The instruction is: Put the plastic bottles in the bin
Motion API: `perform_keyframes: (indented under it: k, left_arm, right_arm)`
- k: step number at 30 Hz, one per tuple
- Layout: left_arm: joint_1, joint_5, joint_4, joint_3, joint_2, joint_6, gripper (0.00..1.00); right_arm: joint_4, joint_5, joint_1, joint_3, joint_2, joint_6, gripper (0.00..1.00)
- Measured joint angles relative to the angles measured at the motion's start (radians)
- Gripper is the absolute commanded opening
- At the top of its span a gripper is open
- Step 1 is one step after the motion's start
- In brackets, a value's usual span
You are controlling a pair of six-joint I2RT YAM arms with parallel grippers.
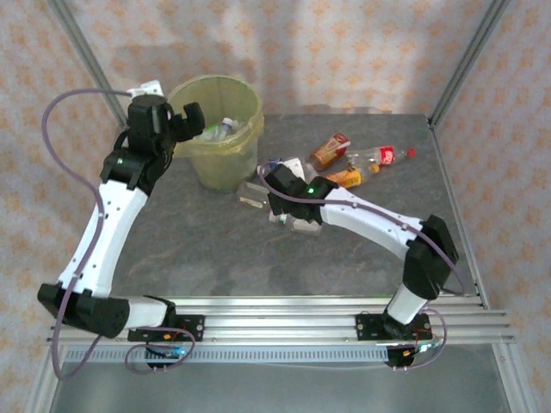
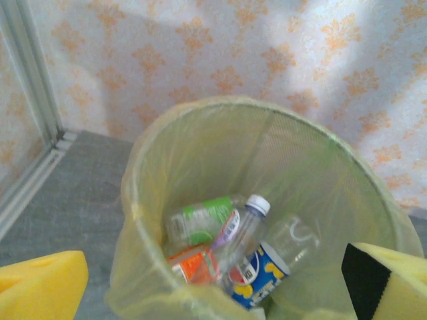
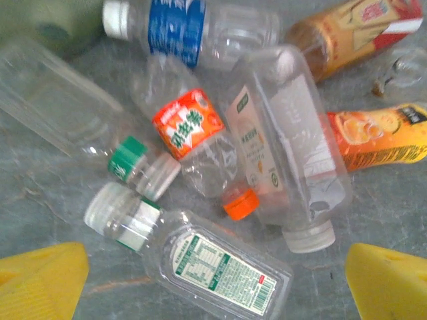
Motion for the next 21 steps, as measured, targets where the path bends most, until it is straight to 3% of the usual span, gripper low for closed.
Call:
perform_keyframes:
  k: [12, 21]
  left_arm:
    - [-0.003, 0.142, 0.09, -0.306, -0.286, -0.198, 1.0]
    - [-0.078, 0.215, 0.117, -0.385, -0.31, -0.287, 1.0]
  right_arm:
    - [-0.055, -0.183, -0.043, 0.015, 0.145, -0.123, 0.99]
    - [-0.053, -0.249, -0.101, 0.029, 0.21, -0.161, 0.99]
